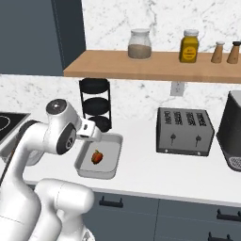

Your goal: Place one bell pepper and one steak in each tupperware on the nearby counter, to pack two identical lunches.

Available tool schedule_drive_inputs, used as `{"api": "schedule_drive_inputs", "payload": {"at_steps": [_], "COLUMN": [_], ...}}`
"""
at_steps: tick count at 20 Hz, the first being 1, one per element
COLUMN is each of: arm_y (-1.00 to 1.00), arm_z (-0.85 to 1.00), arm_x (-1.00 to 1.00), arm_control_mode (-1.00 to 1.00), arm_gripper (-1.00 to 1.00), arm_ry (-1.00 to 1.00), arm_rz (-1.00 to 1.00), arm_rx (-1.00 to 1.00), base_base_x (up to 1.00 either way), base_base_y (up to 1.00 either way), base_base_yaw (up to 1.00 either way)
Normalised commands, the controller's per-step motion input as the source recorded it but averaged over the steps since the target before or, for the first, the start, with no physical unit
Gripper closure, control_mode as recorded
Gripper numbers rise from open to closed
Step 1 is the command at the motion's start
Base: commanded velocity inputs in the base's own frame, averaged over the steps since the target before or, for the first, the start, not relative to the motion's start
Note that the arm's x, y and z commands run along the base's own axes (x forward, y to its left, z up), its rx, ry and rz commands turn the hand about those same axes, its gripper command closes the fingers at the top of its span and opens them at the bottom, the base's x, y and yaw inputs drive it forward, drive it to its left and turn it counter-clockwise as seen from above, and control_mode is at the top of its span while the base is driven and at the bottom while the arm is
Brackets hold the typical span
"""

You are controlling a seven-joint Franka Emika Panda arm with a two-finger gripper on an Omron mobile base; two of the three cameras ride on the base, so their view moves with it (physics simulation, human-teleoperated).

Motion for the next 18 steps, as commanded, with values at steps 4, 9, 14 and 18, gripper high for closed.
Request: {"api": "schedule_drive_inputs", "payload": {"at_steps": [4,9,14,18], "arm_y": [0.0,0.0,0.0,0.0], "arm_z": [0.73,0.56,0.3,-0.14], "arm_x": [-0.94,-0.91,-0.5,-0.47], "arm_control_mode": [-1.0,-1.0,-1.0,-1.0], "arm_gripper": [-1.0,-1.0,-1.0,-1.0], "arm_ry": [-0.19,-0.19,-0.07,-0.05], "arm_rz": [-0.05,-0.02,0.0,0.0], "arm_rx": [0.02,0.04,0.02,0.02], "base_base_x": [0.0,0.0,0.0,0.0], "base_base_y": [0.0,0.0,0.0,0.0], "base_base_yaw": [0.0,0.0,0.0,0.0]}}
